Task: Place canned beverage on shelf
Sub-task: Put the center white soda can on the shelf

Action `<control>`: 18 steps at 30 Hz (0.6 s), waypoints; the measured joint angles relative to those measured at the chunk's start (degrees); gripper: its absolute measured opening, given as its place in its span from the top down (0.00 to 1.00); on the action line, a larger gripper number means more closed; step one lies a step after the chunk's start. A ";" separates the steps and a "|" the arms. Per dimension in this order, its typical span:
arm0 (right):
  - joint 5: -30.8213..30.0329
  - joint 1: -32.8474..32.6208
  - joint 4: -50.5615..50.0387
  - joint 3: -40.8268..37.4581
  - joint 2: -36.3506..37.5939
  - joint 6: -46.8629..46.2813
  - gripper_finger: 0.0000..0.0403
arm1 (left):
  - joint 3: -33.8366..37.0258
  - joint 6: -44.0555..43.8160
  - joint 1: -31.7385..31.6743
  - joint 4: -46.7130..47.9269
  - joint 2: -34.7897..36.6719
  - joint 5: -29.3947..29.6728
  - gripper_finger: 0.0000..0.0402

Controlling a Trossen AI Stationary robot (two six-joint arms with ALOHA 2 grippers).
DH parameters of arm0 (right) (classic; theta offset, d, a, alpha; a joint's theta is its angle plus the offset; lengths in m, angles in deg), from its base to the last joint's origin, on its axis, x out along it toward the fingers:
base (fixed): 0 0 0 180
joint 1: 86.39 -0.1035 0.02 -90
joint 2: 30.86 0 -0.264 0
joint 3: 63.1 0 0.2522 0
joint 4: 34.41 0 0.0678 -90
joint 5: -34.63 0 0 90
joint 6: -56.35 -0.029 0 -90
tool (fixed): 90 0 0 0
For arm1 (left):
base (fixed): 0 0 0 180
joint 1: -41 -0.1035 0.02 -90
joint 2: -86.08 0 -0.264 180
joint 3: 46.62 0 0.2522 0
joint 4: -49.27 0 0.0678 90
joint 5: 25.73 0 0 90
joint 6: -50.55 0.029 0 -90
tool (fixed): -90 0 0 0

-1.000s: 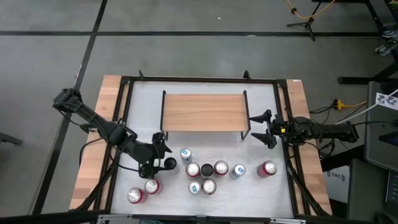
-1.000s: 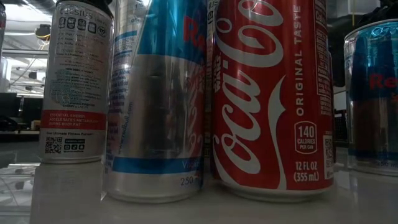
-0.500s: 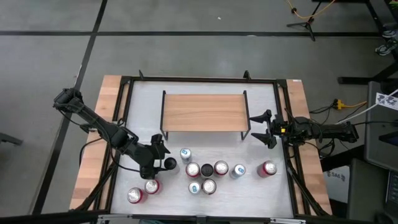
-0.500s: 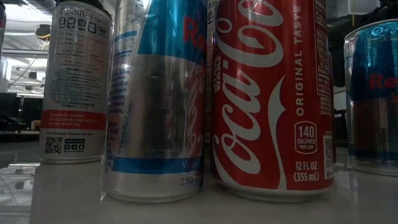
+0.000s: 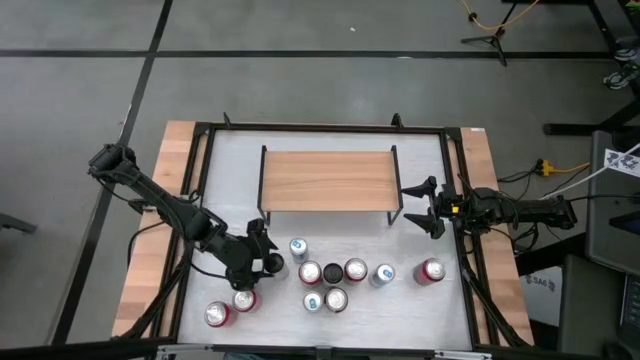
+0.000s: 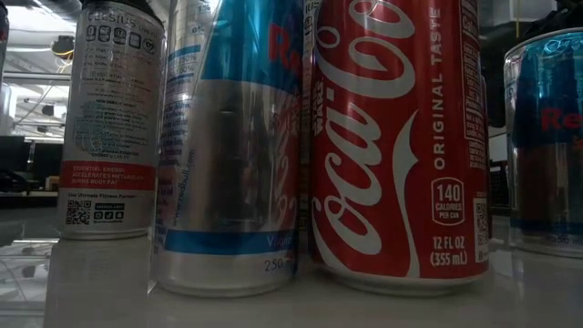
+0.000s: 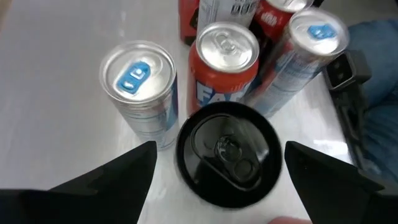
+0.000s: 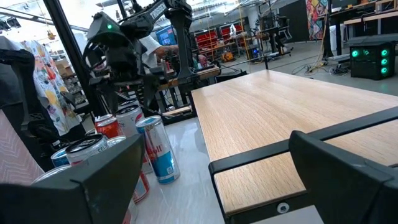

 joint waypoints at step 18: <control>0.02 -0.01 -0.09 0.00 -0.02 0.00 0.03 | 0.07 0.02 0.11 -2.00 -6.00 -0.47 0.13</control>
